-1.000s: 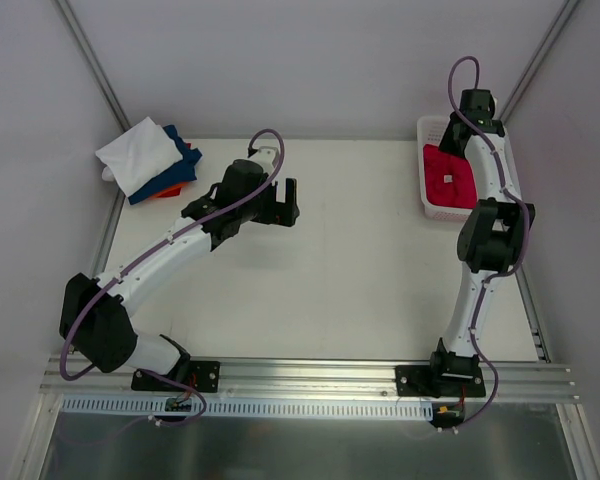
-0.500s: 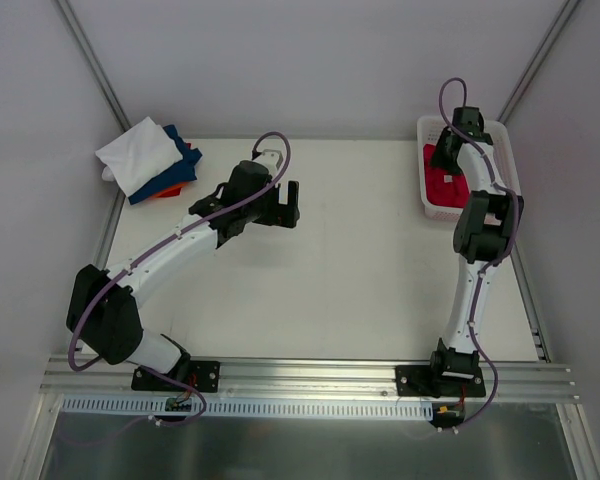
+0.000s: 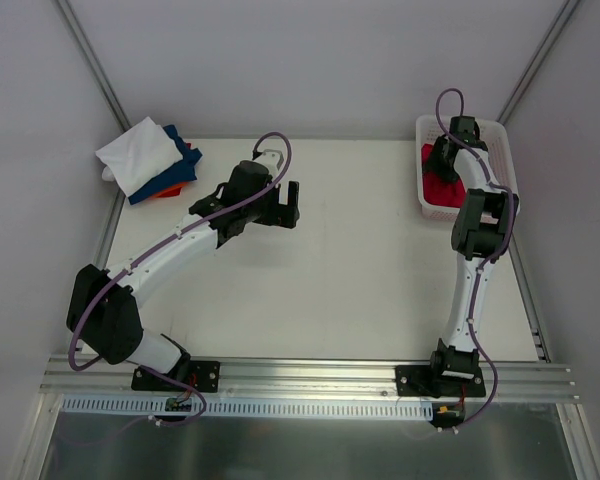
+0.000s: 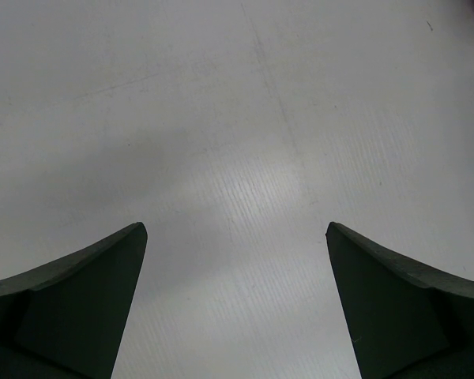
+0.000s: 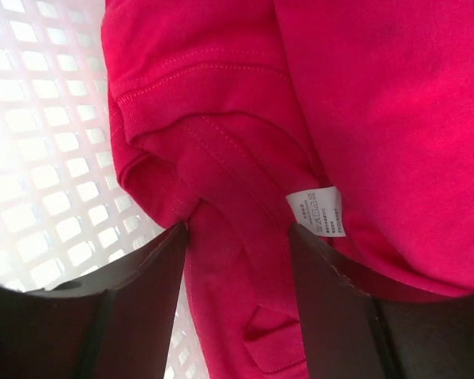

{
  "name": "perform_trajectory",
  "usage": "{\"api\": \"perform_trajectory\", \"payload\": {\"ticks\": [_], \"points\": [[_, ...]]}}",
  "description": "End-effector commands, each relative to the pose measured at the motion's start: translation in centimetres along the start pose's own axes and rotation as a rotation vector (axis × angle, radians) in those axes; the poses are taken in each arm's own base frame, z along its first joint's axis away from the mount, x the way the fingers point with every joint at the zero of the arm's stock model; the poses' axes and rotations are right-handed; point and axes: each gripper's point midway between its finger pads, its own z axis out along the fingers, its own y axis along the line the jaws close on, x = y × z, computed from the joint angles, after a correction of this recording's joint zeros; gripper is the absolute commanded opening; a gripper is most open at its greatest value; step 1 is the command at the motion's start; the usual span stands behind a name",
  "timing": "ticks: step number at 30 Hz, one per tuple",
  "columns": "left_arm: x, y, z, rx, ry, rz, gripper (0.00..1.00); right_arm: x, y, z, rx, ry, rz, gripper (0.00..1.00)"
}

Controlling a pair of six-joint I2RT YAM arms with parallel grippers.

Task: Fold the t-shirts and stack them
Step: Grab the tshirt from the pile

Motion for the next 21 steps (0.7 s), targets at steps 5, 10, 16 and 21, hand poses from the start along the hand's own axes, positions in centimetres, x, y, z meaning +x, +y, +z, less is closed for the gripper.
{"api": "perform_trajectory", "payload": {"ticks": [5,10,16,21], "points": [[-0.6,-0.4,0.0,0.004,-0.031,0.022,0.99,-0.5,0.6,0.5,-0.044,-0.016,0.054,0.42],[-0.4,-0.6,0.1,0.011,-0.024,0.019,0.99,-0.7,0.7,-0.1,-0.048,-0.023,0.05,0.15],[-0.5,-0.7,0.0,0.018,-0.026,0.014,0.99,-1.6,0.6,-2.1,-0.054,-0.047,0.047,0.01],[-0.4,-0.6,-0.1,0.015,-0.027,0.016,0.99,-3.4,1.0,-5.9,-0.073,-0.103,0.045,0.0]]}}
